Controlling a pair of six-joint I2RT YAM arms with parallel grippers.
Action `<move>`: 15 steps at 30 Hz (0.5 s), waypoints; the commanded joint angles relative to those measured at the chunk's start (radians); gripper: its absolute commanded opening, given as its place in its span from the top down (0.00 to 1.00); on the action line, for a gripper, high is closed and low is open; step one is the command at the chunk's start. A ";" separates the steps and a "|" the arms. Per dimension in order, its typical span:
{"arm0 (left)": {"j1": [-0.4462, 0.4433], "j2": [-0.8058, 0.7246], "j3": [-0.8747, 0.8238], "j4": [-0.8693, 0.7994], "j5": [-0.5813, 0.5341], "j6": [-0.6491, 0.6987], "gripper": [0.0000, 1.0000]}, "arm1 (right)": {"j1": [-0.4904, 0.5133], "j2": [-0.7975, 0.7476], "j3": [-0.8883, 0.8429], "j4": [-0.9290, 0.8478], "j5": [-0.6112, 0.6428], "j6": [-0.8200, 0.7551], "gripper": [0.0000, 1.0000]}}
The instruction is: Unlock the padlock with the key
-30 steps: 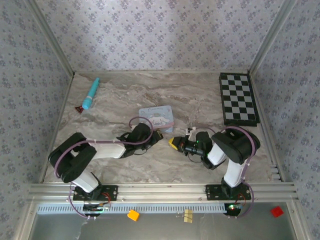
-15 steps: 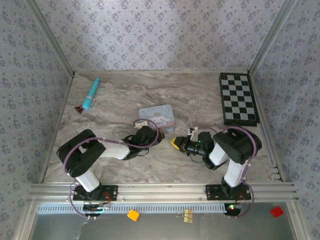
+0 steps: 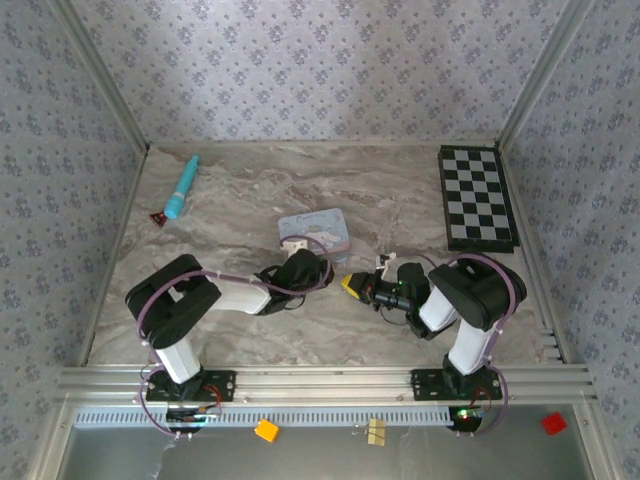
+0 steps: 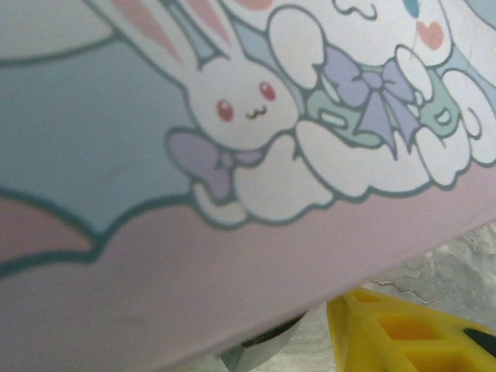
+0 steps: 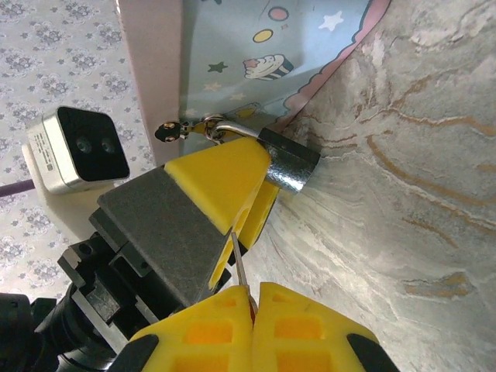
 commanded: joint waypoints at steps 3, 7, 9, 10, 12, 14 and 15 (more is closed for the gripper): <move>-0.003 0.060 0.094 -0.143 -0.065 0.027 0.50 | -0.007 -0.020 -0.008 0.020 -0.009 -0.028 1.00; 0.001 0.088 0.133 -0.192 -0.079 0.012 0.54 | -0.006 -0.023 -0.012 0.019 -0.008 -0.028 1.00; 0.003 0.097 0.144 -0.203 -0.081 0.006 0.57 | -0.007 -0.023 -0.015 0.020 -0.006 -0.029 1.00; 0.004 0.099 0.145 -0.204 -0.081 0.004 0.58 | -0.007 -0.023 -0.016 0.019 -0.006 -0.029 1.00; 0.007 0.098 0.143 -0.203 -0.082 0.001 0.62 | -0.008 -0.023 -0.019 0.020 -0.006 -0.030 1.00; 0.008 0.092 0.135 -0.196 -0.081 -0.003 0.64 | -0.009 -0.022 -0.020 0.020 -0.006 -0.029 1.00; 0.008 0.088 0.128 -0.191 -0.080 -0.004 0.66 | -0.008 -0.023 -0.020 0.019 -0.006 -0.029 1.00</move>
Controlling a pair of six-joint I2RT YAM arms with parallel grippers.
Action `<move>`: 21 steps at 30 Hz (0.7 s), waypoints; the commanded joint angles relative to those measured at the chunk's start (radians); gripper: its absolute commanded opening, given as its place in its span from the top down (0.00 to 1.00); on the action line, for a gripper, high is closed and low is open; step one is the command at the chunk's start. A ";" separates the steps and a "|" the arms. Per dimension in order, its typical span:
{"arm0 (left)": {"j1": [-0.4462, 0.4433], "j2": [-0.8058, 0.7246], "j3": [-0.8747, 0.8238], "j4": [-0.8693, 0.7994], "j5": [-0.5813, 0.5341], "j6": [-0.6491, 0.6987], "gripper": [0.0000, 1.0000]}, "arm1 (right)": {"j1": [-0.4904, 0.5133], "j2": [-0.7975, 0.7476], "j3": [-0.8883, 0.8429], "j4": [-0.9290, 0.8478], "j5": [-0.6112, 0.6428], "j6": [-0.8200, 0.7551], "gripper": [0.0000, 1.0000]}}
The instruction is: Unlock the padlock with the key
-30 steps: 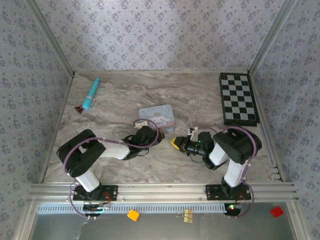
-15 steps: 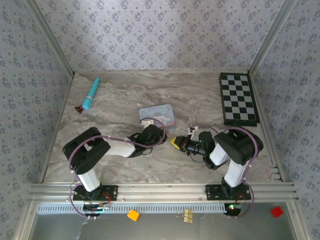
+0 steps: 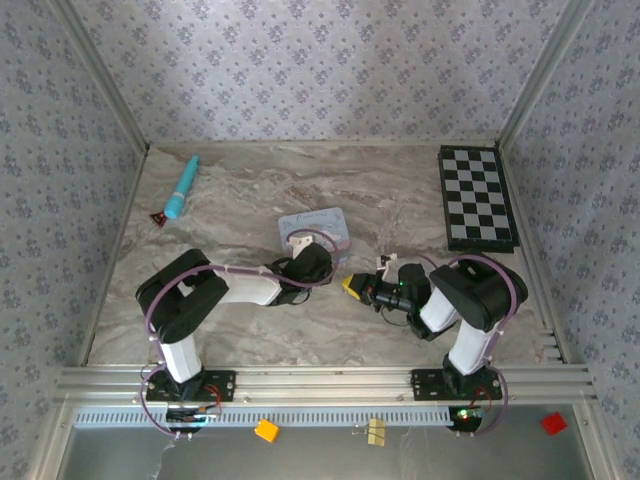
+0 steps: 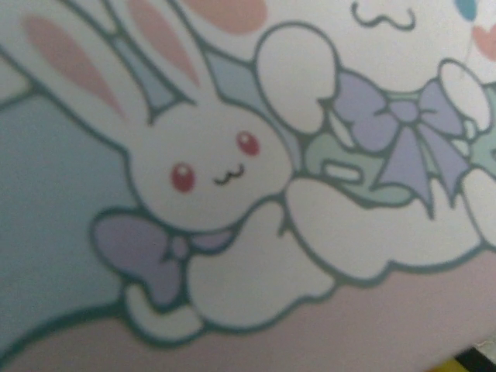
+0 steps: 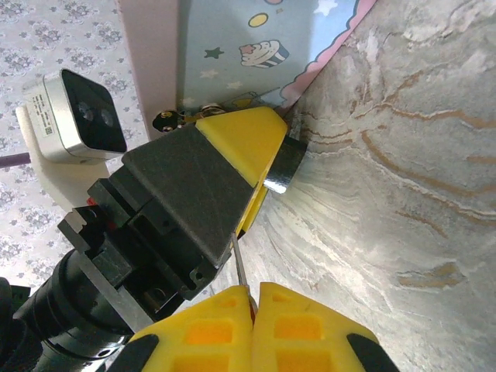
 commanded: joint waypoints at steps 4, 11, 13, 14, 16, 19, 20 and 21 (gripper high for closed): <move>0.012 0.004 -0.026 0.016 -0.008 -0.004 0.70 | -0.006 -0.014 -0.006 0.019 -0.009 -0.022 1.00; 0.011 -0.076 -0.069 0.023 0.024 -0.024 0.79 | 0.010 0.003 0.007 0.020 -0.003 -0.012 1.00; 0.012 -0.098 -0.078 0.028 0.036 -0.035 0.81 | 0.020 0.011 0.014 0.020 0.003 -0.006 1.00; 0.012 -0.110 -0.082 0.031 0.042 -0.039 0.81 | 0.023 0.015 0.018 0.020 0.005 -0.004 1.00; 0.012 -0.128 -0.086 0.032 0.052 -0.045 0.82 | 0.036 0.022 0.023 0.020 0.013 -0.002 1.00; 0.014 -0.144 -0.091 0.036 0.075 -0.057 0.83 | 0.056 0.032 0.035 0.020 0.022 0.002 1.00; 0.016 -0.147 -0.095 0.044 0.090 -0.064 0.84 | 0.063 0.037 0.038 0.020 0.024 0.003 1.00; 0.022 -0.149 -0.101 0.054 0.108 -0.077 0.84 | 0.069 0.041 0.040 0.020 0.029 0.004 1.00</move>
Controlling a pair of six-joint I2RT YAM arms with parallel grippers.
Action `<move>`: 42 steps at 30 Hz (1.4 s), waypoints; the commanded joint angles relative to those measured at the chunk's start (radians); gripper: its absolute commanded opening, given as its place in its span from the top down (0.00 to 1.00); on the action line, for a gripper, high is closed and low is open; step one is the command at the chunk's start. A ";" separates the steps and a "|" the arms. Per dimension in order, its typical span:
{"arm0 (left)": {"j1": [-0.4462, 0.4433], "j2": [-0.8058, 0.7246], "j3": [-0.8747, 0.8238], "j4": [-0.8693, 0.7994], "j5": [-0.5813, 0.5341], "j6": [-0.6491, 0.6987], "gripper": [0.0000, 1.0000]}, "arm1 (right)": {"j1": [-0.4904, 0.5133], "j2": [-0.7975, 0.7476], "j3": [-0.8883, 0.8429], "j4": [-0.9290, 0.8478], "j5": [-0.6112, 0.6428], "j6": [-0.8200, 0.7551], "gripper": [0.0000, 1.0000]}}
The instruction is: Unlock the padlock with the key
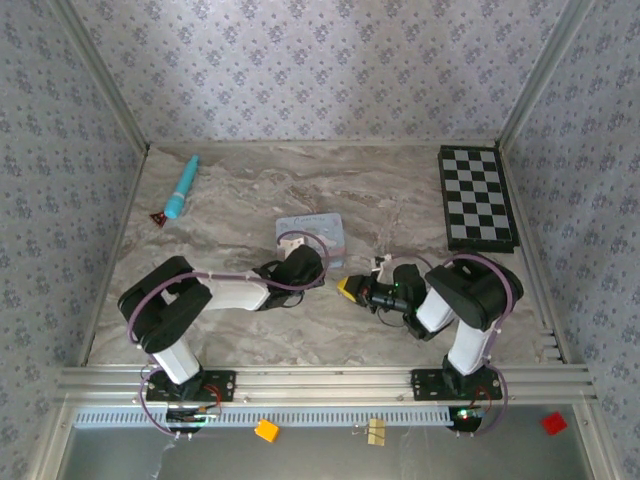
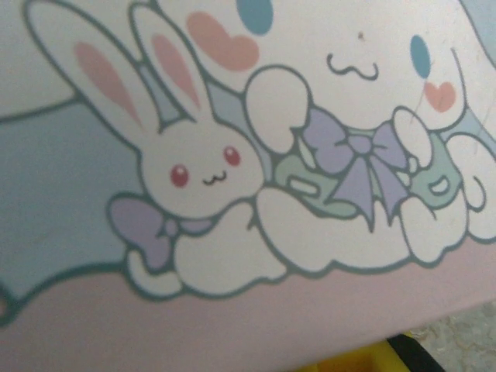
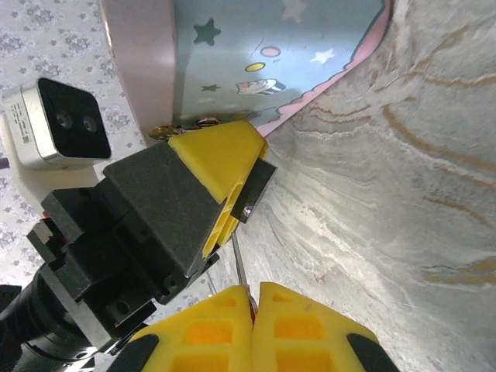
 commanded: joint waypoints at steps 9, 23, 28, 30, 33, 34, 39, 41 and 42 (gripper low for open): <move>0.062 -0.067 -0.038 0.051 0.231 -0.201 0.90 | 0.049 0.018 0.029 0.020 0.040 0.010 1.00; 0.116 -0.085 -0.114 0.218 0.382 -0.381 0.93 | 0.081 0.021 0.038 0.020 0.052 0.021 1.00; 0.118 -0.080 -0.122 0.253 0.409 -0.410 0.94 | 0.079 0.017 0.039 0.020 0.054 0.028 1.00; 0.119 -0.084 -0.120 0.251 0.413 -0.410 0.94 | 0.073 0.015 0.042 0.020 0.047 0.032 1.00; 0.120 -0.092 -0.122 0.249 0.415 -0.410 0.94 | 0.061 0.010 0.046 0.020 0.036 0.042 1.00; 0.121 -0.094 -0.123 0.250 0.416 -0.410 0.94 | 0.059 0.007 0.046 0.020 0.032 0.043 1.00; 0.126 -0.104 -0.133 0.264 0.422 -0.409 0.95 | 0.031 -0.006 0.056 0.020 -0.007 0.055 1.00; 0.127 -0.107 -0.138 0.276 0.423 -0.410 0.95 | 0.025 -0.006 0.062 0.020 -0.022 0.060 1.00; 0.128 -0.109 -0.140 0.282 0.424 -0.412 0.95 | 0.023 -0.006 0.065 0.020 -0.027 0.062 1.00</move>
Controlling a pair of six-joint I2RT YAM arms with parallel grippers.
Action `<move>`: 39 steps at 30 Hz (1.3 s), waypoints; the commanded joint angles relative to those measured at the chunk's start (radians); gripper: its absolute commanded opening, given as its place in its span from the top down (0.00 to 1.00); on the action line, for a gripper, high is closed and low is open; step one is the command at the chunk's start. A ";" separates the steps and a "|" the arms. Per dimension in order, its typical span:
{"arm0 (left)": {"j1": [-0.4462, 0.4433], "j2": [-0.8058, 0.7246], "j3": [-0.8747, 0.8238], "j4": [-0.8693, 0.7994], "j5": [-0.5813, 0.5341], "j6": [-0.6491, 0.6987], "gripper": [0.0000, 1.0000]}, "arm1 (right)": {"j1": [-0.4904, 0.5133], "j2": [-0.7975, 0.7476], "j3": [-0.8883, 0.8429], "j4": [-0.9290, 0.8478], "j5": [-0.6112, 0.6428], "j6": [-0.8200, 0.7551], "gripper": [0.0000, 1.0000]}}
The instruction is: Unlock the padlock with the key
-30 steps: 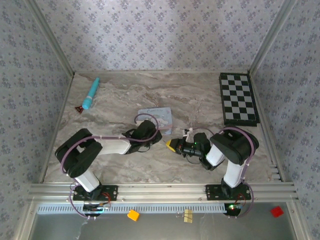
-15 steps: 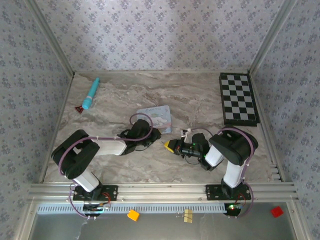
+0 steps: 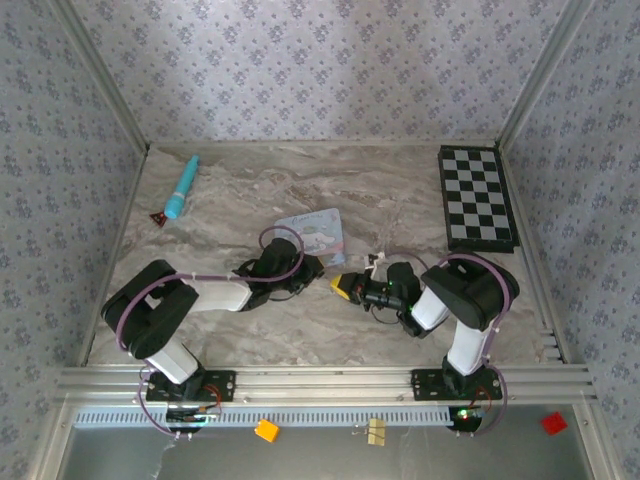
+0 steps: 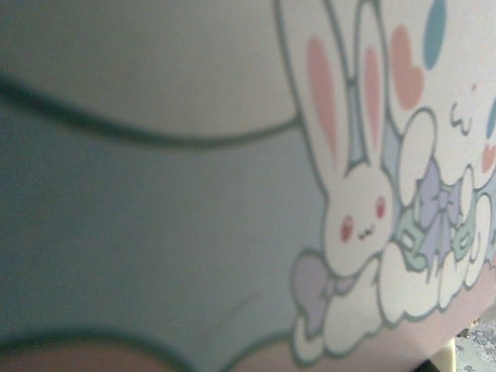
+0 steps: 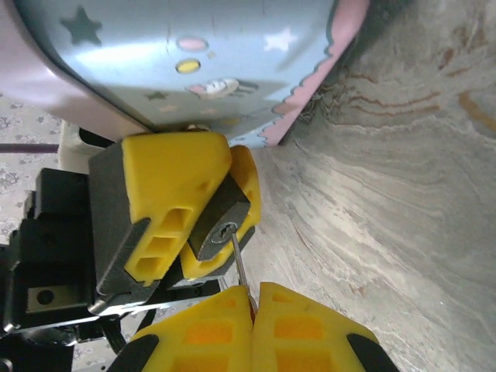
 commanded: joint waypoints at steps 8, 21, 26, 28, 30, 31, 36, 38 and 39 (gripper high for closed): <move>0.011 -0.042 -0.041 0.109 0.056 -0.048 0.96 | -0.013 -0.035 0.034 0.019 -0.063 0.029 1.00; 0.026 -0.068 -0.102 0.253 0.056 -0.072 0.97 | -0.013 -0.038 0.052 0.018 -0.091 0.039 1.00; 0.031 -0.075 -0.119 0.296 0.057 -0.078 0.97 | -0.013 -0.036 0.056 0.020 -0.094 0.045 1.00; 0.033 -0.079 -0.126 0.311 0.055 -0.080 0.97 | -0.008 -0.033 0.060 0.020 -0.095 0.047 1.00; 0.036 -0.081 -0.130 0.327 0.057 -0.084 0.97 | 0.000 -0.029 0.068 0.019 -0.097 0.050 1.00; 0.037 -0.082 -0.131 0.332 0.057 -0.085 0.97 | 0.003 -0.027 0.071 0.020 -0.097 0.053 1.00; 0.042 -0.083 -0.135 0.336 0.065 -0.087 0.97 | 0.008 -0.017 0.075 0.019 -0.094 0.054 1.00; 0.045 -0.082 -0.138 0.341 0.066 -0.091 0.97 | 0.008 -0.017 0.080 0.019 -0.097 0.054 1.00; 0.047 -0.079 -0.140 0.346 0.066 -0.093 0.97 | 0.010 -0.015 0.082 0.019 -0.098 0.056 1.00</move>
